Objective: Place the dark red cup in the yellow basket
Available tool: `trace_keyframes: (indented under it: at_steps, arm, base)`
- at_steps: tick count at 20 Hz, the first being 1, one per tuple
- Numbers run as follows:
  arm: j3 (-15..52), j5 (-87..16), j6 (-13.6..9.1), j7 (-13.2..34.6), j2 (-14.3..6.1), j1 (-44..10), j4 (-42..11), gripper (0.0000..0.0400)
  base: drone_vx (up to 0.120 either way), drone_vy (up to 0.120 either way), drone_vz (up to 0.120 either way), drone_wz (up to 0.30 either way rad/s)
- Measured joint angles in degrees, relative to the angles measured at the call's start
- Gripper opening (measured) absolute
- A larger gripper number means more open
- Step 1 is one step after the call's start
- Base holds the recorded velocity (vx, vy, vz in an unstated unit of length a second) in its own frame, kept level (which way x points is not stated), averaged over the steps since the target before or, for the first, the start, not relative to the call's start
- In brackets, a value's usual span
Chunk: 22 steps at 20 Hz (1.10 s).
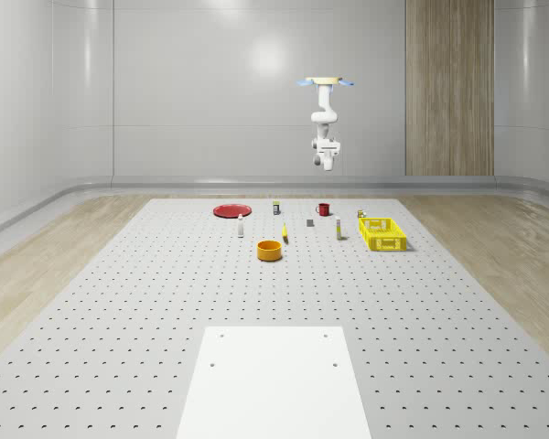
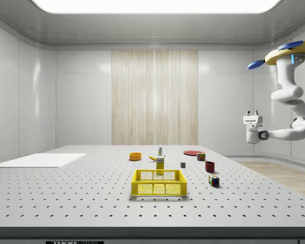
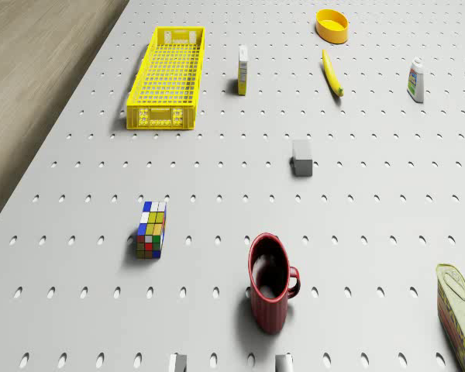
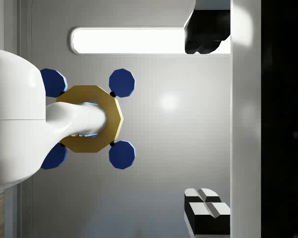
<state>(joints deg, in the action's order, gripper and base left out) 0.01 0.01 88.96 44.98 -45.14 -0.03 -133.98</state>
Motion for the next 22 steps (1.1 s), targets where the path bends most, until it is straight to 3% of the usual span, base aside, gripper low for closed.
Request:
trace_keyframes:
  at_steps: [6,11,22]
  arm:
    - [0.1,0.1,-5.6,-0.1,1.4,-0.2,7.3,0.0400]
    - [0.1,0.1,-8.8,-0.1,3.4,-0.2,12.7,0.0400]
    - [0.2,0.1,-10.9,-0.2,4.9,-0.4,16.8,0.0400]
  base:
    - [0.087,-0.120,0.000,0.000]
    - [0.120,-0.088,0.000,0.000]
    - [0.120,0.000,0.000,0.000]
